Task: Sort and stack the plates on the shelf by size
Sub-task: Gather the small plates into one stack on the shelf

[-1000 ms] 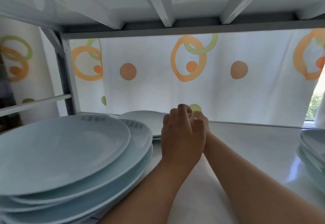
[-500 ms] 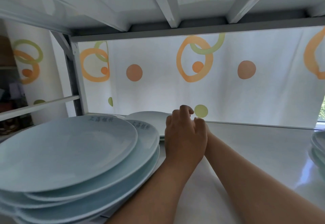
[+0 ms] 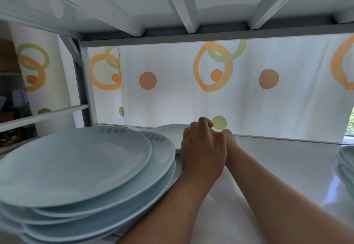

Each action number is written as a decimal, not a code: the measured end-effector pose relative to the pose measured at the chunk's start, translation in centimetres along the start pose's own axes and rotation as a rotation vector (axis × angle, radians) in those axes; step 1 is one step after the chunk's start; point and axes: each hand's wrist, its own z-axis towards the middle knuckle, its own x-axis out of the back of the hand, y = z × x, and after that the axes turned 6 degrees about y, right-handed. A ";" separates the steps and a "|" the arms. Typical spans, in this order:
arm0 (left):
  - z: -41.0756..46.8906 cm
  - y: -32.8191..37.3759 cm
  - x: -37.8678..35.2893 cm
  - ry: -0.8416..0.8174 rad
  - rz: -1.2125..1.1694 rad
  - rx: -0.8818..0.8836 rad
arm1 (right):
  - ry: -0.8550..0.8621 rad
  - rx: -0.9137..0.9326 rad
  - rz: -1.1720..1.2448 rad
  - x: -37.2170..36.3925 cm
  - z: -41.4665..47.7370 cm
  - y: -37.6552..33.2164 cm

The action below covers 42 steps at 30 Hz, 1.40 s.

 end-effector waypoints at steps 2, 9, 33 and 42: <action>0.0 0.0 0.0 0.005 0.005 0.000 | -0.005 -0.019 0.000 0.2 -0.1 0.1; -0.1 0.0 0.1 0.012 -0.011 -0.058 | -0.004 0.002 -0.038 0.2 0.0 -0.1; -2.0 3.2 1.3 0.180 -0.327 -0.166 | 0.485 0.181 0.406 11.1 -9.6 -4.4; -3.6 8.4 0.9 0.112 -0.401 -0.240 | 0.528 0.204 0.462 19.1 -15.8 -4.4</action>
